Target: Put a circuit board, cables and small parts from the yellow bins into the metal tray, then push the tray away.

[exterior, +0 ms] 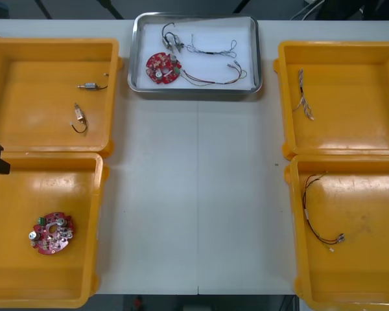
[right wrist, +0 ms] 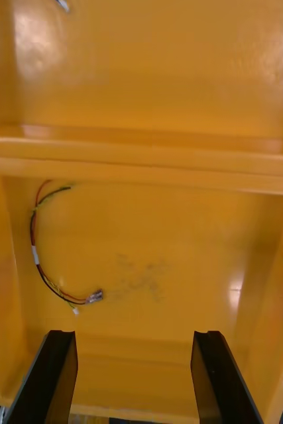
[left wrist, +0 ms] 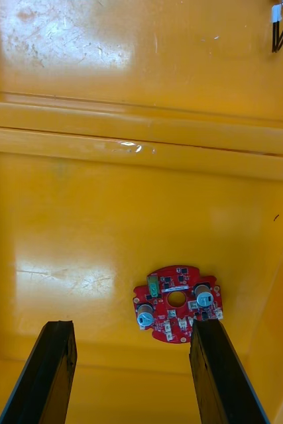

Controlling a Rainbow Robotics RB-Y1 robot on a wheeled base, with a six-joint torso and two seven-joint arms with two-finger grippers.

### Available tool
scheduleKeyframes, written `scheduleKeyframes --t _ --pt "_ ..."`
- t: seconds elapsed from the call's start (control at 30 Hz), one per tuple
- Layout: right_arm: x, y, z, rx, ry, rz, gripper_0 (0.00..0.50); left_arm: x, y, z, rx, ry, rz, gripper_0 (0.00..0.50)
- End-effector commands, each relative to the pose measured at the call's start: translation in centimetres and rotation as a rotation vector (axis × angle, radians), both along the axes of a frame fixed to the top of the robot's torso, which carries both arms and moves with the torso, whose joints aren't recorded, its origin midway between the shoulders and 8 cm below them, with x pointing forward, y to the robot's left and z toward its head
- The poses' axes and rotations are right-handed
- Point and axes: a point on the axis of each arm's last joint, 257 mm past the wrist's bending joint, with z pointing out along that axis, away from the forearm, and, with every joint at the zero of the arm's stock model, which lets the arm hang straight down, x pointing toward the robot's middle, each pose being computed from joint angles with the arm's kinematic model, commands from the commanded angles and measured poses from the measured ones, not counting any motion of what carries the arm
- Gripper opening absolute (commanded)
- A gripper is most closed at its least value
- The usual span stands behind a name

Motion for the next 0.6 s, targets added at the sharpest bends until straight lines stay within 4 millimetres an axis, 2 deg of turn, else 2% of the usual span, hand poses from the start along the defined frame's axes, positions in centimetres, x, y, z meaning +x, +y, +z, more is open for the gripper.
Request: scheduleKeyframes --t 0.03,0.2,0.6 --pt "-0.9 -1.7 -0.9 -0.025 0.002 -0.04 0.5 -0.5 1.0 0.9 0.054 0.0 -0.022 0.5" --pt "-1.1 -1.7 -2.1 -0.016 0.01 -0.061 0.5 -0.5 1.0 0.9 0.054 0.0 -0.022 0.5" --pt "-1.5 -2.0 -3.0 -0.017 0.026 -0.081 0.5 -0.5 1.0 0.9 0.054 0.0 -0.022 0.5"
